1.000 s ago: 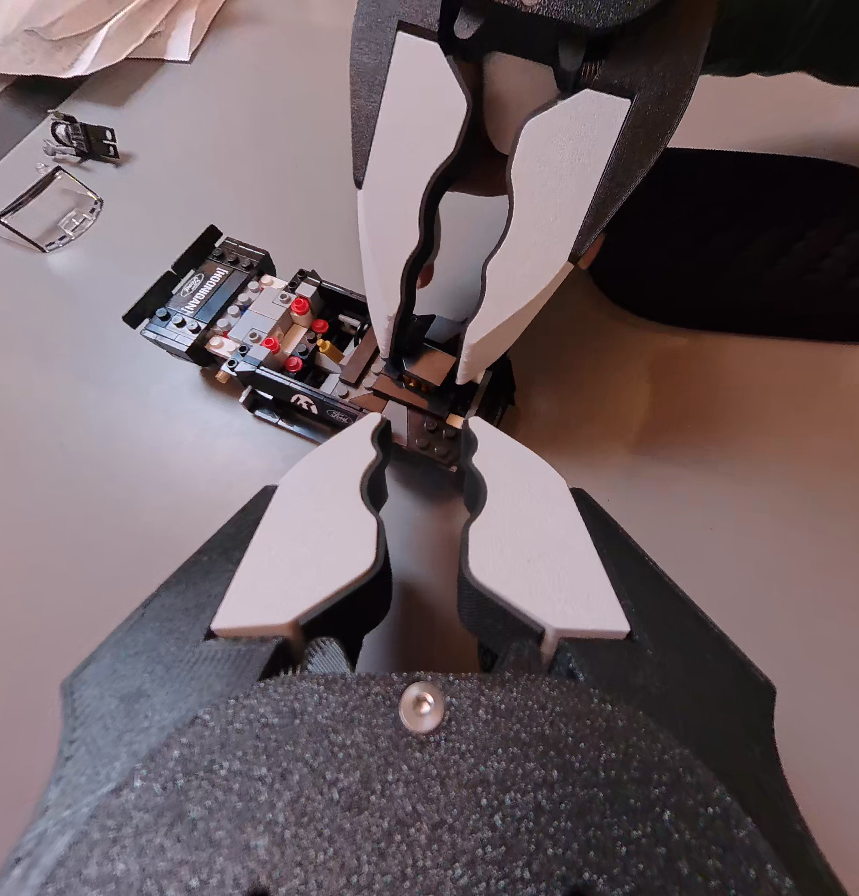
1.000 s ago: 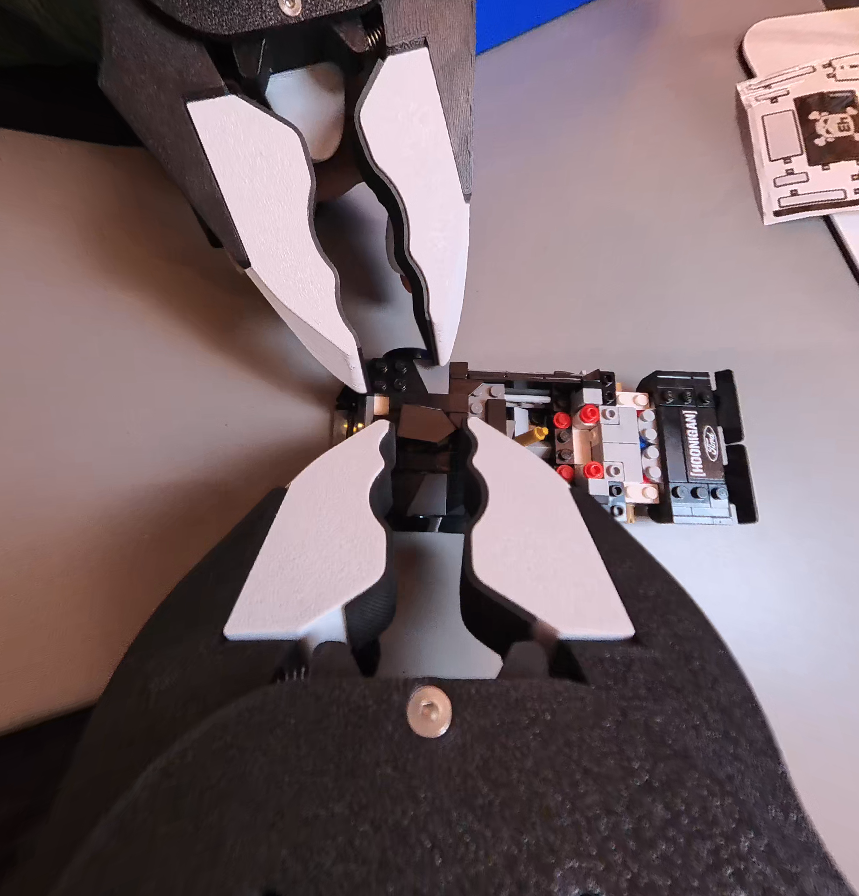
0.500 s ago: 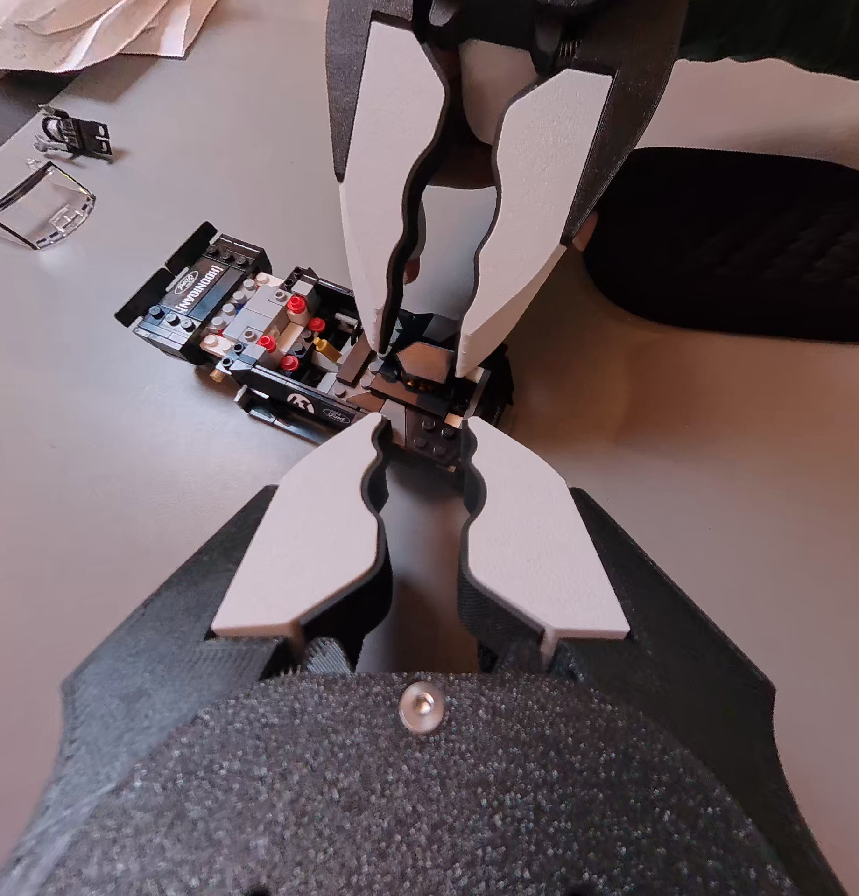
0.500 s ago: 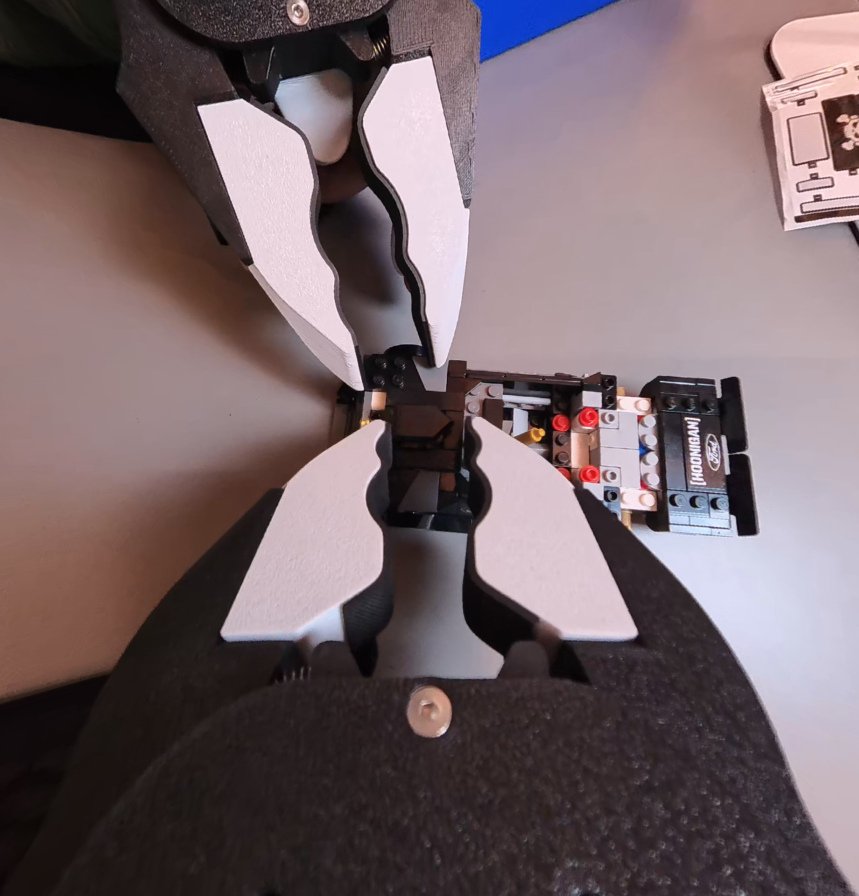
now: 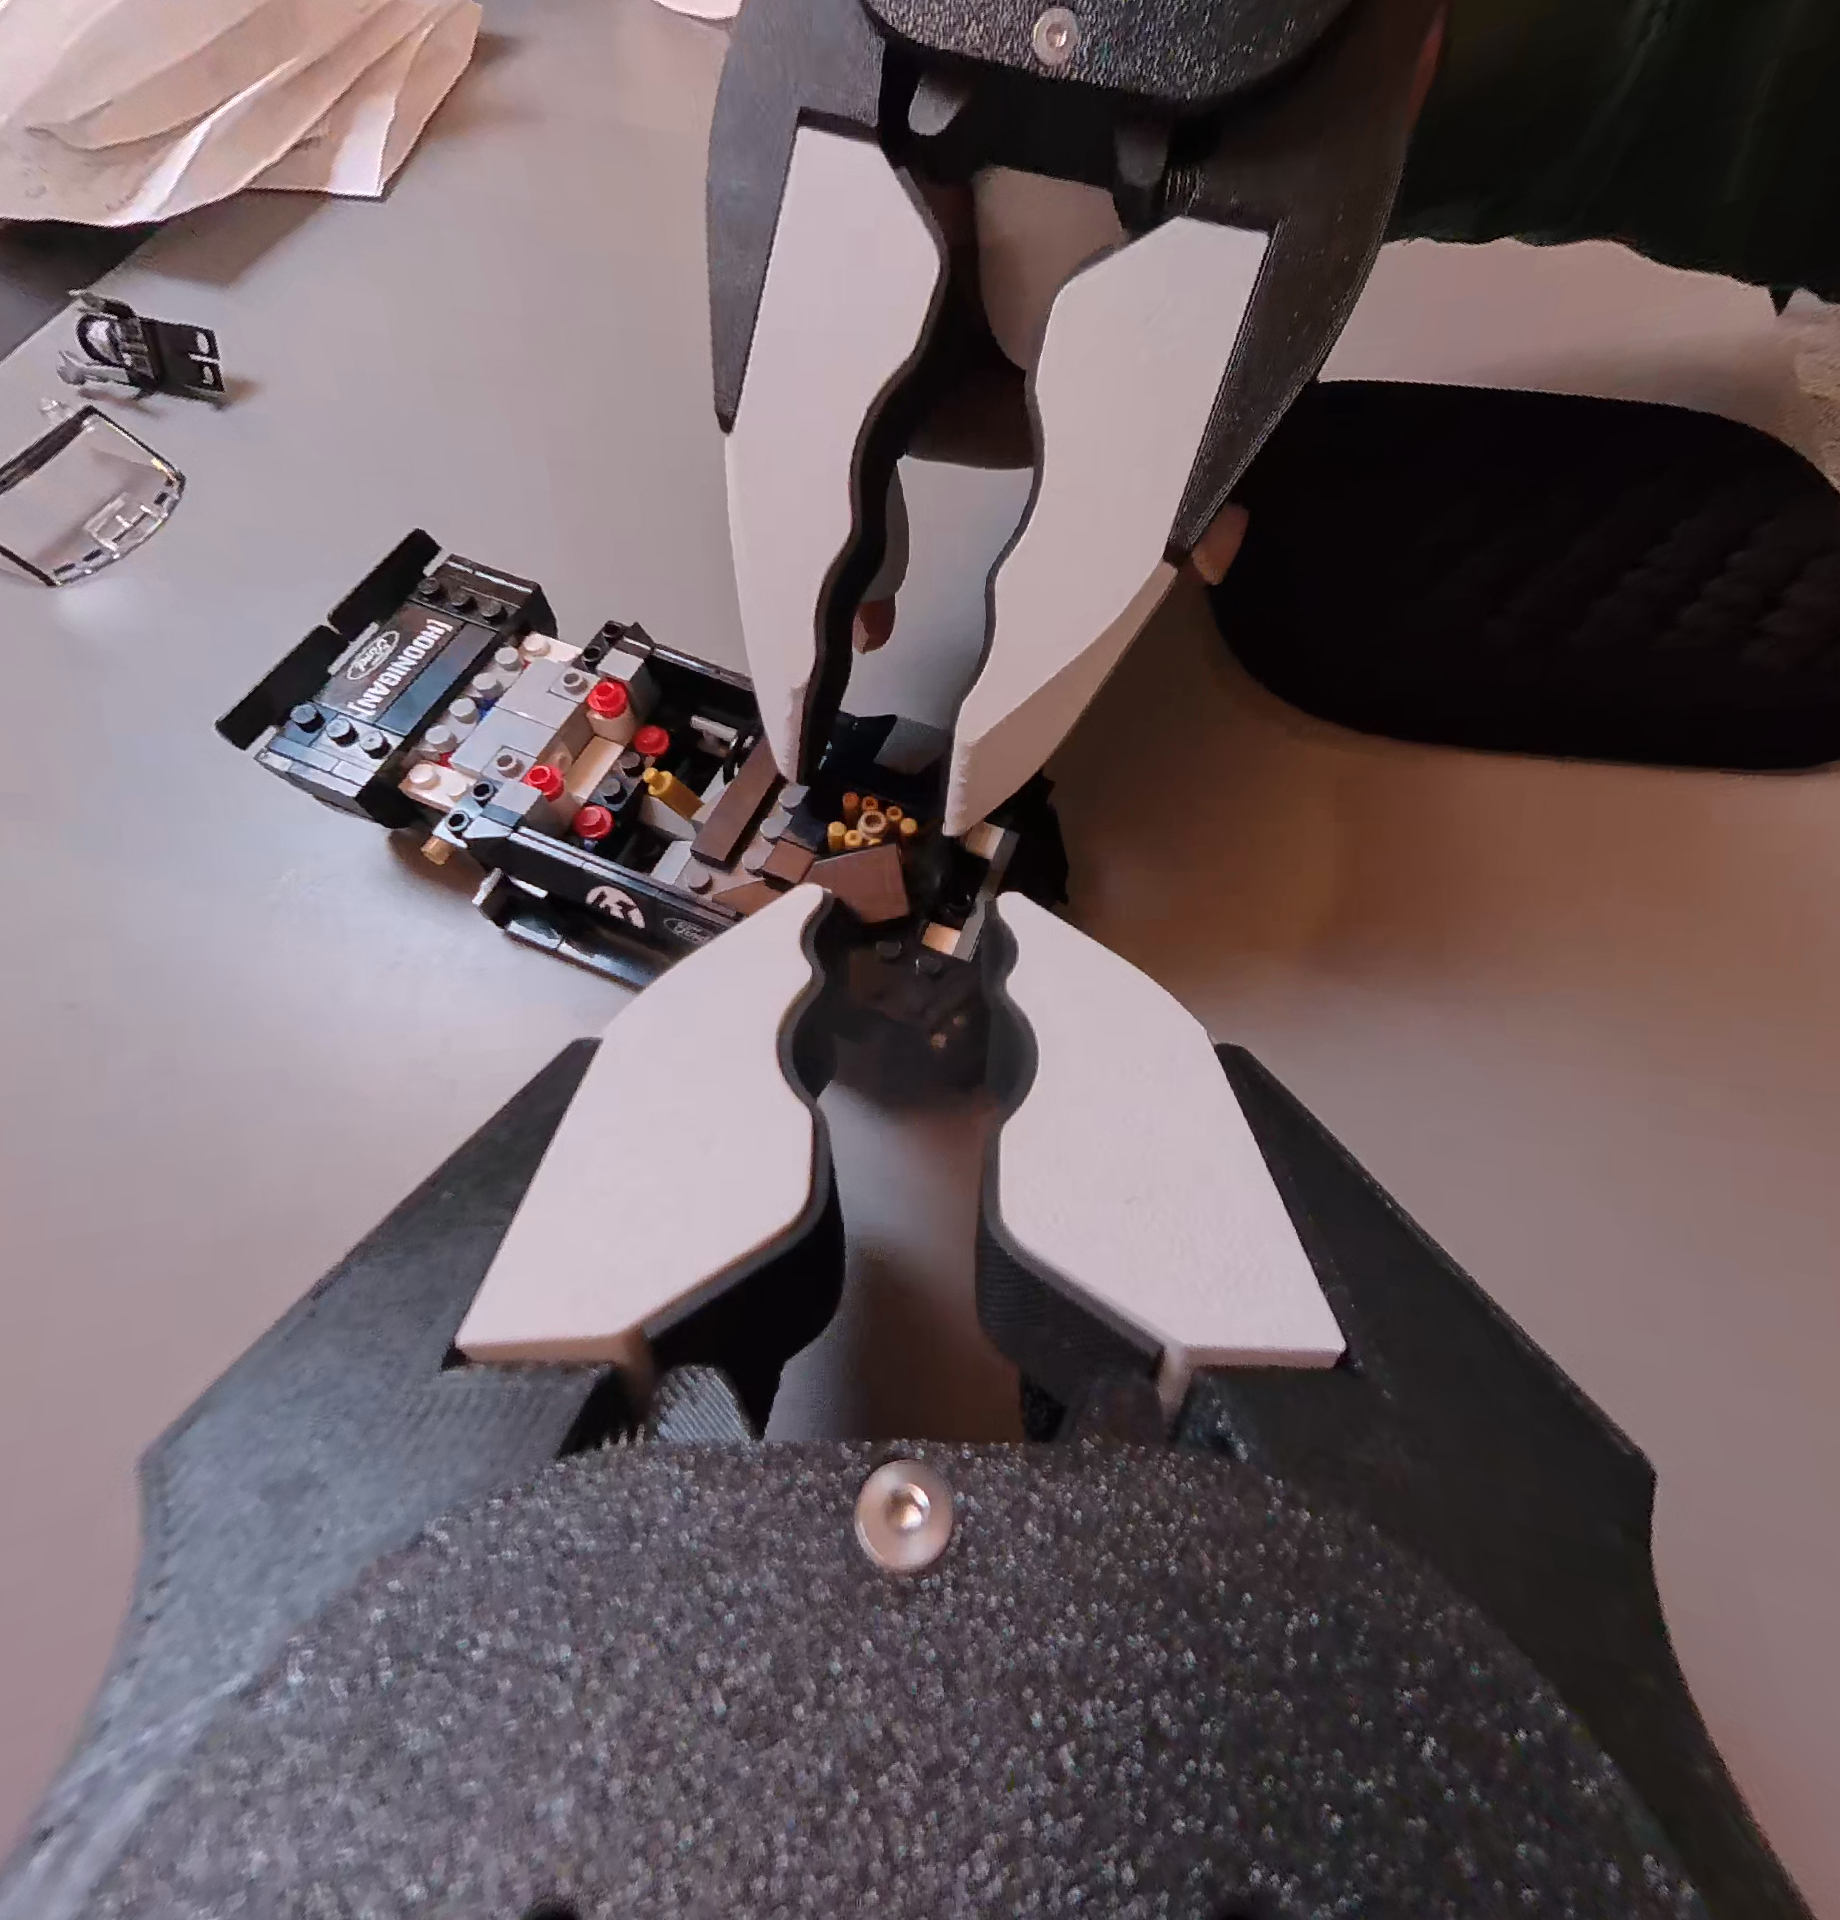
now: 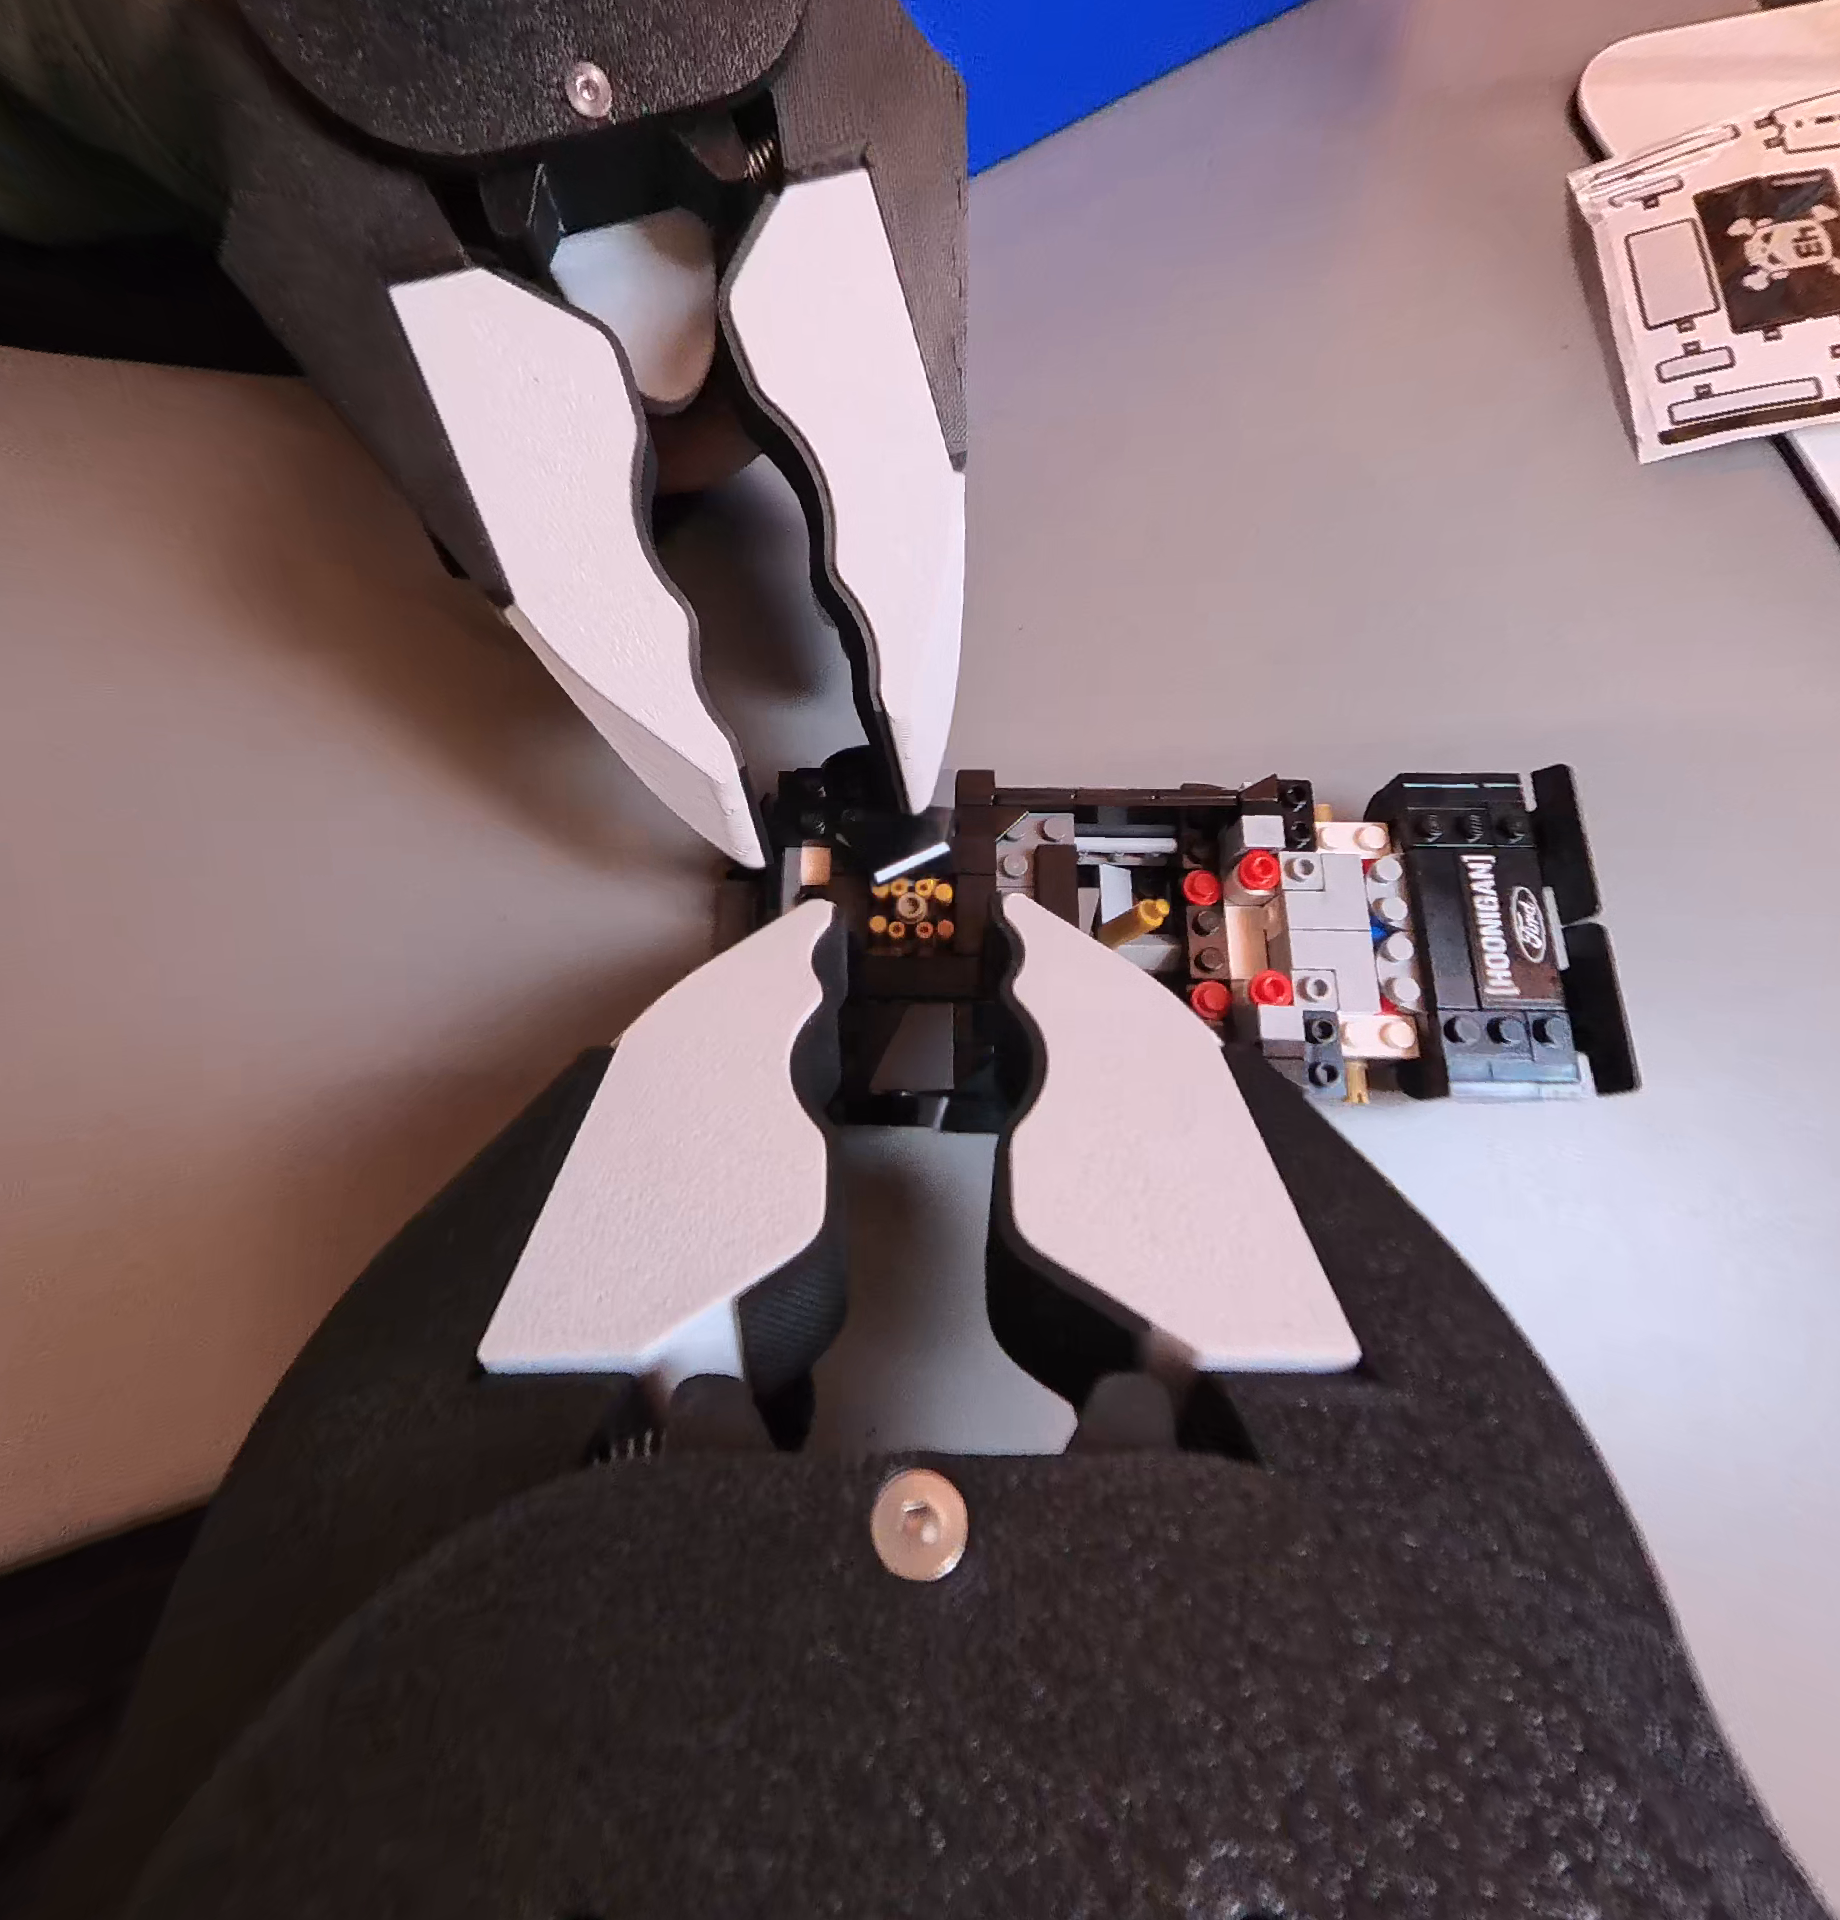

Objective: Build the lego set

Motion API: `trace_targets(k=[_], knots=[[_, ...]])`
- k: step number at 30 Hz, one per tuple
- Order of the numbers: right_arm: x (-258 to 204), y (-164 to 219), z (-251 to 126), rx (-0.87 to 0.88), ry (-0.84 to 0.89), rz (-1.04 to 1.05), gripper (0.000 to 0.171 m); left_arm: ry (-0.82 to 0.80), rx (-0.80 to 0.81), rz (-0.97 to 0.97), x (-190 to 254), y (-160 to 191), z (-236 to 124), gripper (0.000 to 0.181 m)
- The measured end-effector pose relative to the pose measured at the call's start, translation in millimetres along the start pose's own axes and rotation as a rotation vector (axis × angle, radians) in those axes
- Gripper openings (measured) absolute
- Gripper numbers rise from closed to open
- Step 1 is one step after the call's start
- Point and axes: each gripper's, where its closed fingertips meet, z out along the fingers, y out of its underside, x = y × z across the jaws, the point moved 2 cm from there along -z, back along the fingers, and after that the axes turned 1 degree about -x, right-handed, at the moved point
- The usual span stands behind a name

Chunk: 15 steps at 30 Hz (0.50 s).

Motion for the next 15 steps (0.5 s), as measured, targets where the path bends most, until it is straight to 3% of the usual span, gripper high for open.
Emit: trace_targets(k=[4,15], knots=[[-3.2,-3.0,-5.2,0.005,0.004,-0.006,0.026,0.005,0.004,-0.009,-0.1,-0.6,-0.8,0.025],[-3.2,-11.5,16.8,-0.188,-0.092,-0.109,0.03,-0.012,-0.035,-0.009,-1.6,-0.5,-17.0,0.027]])
